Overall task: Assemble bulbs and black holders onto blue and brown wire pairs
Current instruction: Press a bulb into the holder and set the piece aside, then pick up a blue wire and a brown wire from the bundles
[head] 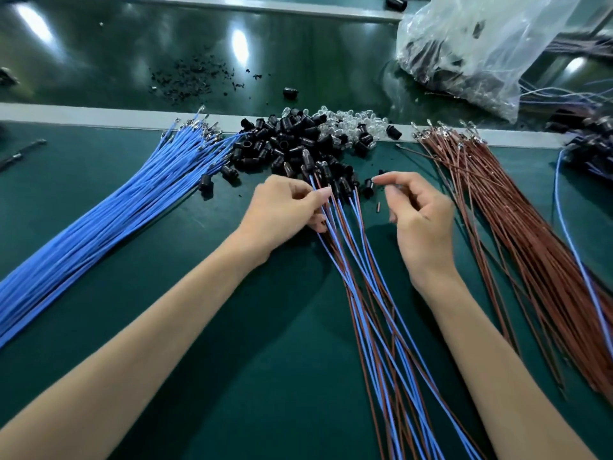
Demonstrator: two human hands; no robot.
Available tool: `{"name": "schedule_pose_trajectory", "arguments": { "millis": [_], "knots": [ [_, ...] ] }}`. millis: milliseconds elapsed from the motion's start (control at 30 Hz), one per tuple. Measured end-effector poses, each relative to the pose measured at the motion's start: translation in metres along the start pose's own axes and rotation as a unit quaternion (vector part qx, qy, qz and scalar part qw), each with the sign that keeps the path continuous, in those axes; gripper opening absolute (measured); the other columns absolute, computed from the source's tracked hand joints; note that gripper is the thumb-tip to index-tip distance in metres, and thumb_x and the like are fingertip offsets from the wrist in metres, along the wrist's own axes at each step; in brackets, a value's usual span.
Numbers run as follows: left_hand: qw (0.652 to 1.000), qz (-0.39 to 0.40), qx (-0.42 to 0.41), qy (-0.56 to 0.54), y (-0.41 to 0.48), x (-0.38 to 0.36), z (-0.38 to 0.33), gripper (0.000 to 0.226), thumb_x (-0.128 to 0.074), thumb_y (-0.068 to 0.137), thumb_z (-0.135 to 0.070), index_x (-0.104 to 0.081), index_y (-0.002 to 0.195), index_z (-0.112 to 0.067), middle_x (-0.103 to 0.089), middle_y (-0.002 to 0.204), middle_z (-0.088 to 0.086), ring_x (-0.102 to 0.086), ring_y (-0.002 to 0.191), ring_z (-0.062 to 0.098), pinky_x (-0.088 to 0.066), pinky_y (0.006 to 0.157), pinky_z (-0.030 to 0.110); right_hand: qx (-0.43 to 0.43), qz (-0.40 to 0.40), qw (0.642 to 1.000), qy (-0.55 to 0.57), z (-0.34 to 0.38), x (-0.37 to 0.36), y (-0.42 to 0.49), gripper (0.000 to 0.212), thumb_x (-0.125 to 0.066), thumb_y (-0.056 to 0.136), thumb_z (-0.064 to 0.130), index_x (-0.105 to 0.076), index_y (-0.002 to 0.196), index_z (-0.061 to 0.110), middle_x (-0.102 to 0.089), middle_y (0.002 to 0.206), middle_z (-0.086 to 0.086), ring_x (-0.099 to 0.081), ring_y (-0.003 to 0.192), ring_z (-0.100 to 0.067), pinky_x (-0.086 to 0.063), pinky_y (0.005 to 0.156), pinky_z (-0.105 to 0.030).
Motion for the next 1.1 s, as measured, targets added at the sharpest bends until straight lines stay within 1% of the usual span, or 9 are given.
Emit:
{"name": "schedule_pose_trajectory", "arguments": {
  "millis": [100, 167, 300, 400, 533, 600, 733, 900, 1100],
  "knots": [
    [0.978, -0.054, -0.088, 0.181, 0.004, 0.010, -0.003, 0.058, -0.056, 0.089, -0.052, -0.065, 0.061, -0.003, -0.063, 0.049, 0.006, -0.064, 0.047, 0.017, -0.050, 0.052, 0.023, 0.005, 0.016, 1.000, -0.019, 0.001, -0.002, -0.002, 0.028, -0.048, 0.096, 0.009, -0.065, 0.094, 0.032, -0.046, 0.050, 0.019, -0.031, 0.046, -0.005, -0.025, 0.043, -0.020],
    [0.935, -0.140, -0.144, 0.292, 0.007, 0.022, -0.008, 0.065, -0.044, 0.088, -0.060, -0.062, 0.058, -0.004, -0.055, 0.045, 0.008, -0.057, 0.050, 0.030, -0.042, 0.049, 0.032, 0.025, 0.034, 0.998, -0.047, 0.003, -0.005, -0.004, 0.027, -0.047, 0.097, 0.007, -0.066, 0.101, 0.026, -0.047, 0.052, 0.019, -0.034, 0.043, -0.006, -0.025, 0.042, -0.014],
    [0.884, -0.262, -0.209, 0.327, 0.022, 0.043, -0.007, 0.033, -0.050, 0.093, -0.038, -0.063, 0.086, -0.009, -0.060, 0.081, 0.003, -0.055, 0.071, 0.029, -0.034, 0.061, 0.032, 0.114, 0.072, 0.981, -0.139, 0.012, -0.011, -0.007, 0.032, -0.041, 0.096, -0.001, -0.064, 0.116, 0.010, -0.054, 0.078, 0.010, -0.051, 0.062, -0.013, -0.037, 0.057, -0.011],
    [0.876, -0.249, -0.200, 0.362, 0.035, 0.039, 0.001, 0.027, -0.053, 0.092, -0.033, -0.060, 0.106, -0.011, -0.057, 0.103, 0.009, -0.057, 0.082, 0.033, -0.036, 0.066, 0.034, 0.142, 0.116, 0.967, -0.178, 0.011, -0.016, -0.007, 0.036, -0.035, 0.096, -0.001, -0.059, 0.124, 0.003, -0.044, 0.086, -0.005, -0.052, 0.072, -0.024, -0.043, 0.070, -0.021],
    [0.867, -0.231, -0.218, 0.383, 0.038, 0.035, 0.006, 0.028, -0.051, 0.095, -0.033, -0.058, 0.111, -0.011, -0.056, 0.104, 0.011, -0.057, 0.082, 0.034, -0.036, 0.064, 0.034, 0.141, 0.158, 0.952, -0.223, 0.007, -0.016, -0.006, 0.040, -0.034, 0.095, -0.002, -0.054, 0.129, 0.003, -0.038, 0.095, -0.004, -0.052, 0.078, -0.023, -0.045, 0.075, -0.023],
    [0.873, -0.226, -0.223, 0.370, 0.038, 0.038, 0.008, 0.026, -0.052, 0.095, -0.030, -0.059, 0.110, -0.010, -0.056, 0.102, 0.011, -0.057, 0.082, 0.034, -0.037, 0.064, 0.035, 0.130, 0.124, 0.940, -0.291, 0.006, -0.009, -0.002, 0.041, -0.036, 0.093, 0.001, -0.053, 0.130, 0.004, -0.042, 0.108, -0.010, -0.053, 0.089, -0.022, -0.047, 0.079, -0.027],
    [0.871, -0.229, -0.218, 0.375, 0.036, 0.039, 0.006, 0.025, -0.052, 0.096, -0.029, -0.059, 0.112, -0.011, -0.057, 0.103, 0.011, -0.057, 0.082, 0.033, -0.035, 0.062, 0.034, 0.040, -0.070, 0.874, -0.479, 0.002, 0.028, 0.008, 0.034, -0.055, 0.090, 0.011, -0.056, 0.122, 0.000, -0.046, 0.124, -0.021, -0.048, 0.108, -0.033, -0.047, 0.081, -0.035],
    [0.815, -0.253, -0.224, 0.470, 0.025, 0.030, 0.004, 0.025, -0.048, 0.093, -0.028, -0.057, 0.108, -0.010, -0.058, 0.098, 0.010, -0.056, 0.086, 0.031, -0.029, 0.054, 0.033, -0.066, -0.045, 0.866, -0.494, -0.017, 0.054, 0.015, 0.028, -0.054, 0.095, 0.011, -0.055, 0.121, 0.002, -0.053, 0.119, -0.023, -0.052, 0.105, -0.040, -0.039, 0.080, -0.039],
    [0.824, -0.246, -0.212, 0.464, 0.026, 0.029, 0.004, 0.026, -0.048, 0.091, -0.026, -0.056, 0.107, -0.008, -0.058, 0.099, 0.011, -0.056, 0.088, 0.030, -0.033, 0.057, 0.034, -0.086, -0.069, 0.866, -0.488, -0.015, 0.061, 0.017, 0.026, -0.060, 0.093, 0.022, -0.061, 0.113, 0.005, -0.061, 0.111, -0.023, -0.057, 0.101, -0.042, -0.045, 0.082, -0.042]
  ]
}}
Point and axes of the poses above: each hand's wrist, its own y-axis towards the middle knuckle, its own x-axis out of the back of the hand, z = x × y, the point moved 4 cm from there along y, towards the middle knuckle
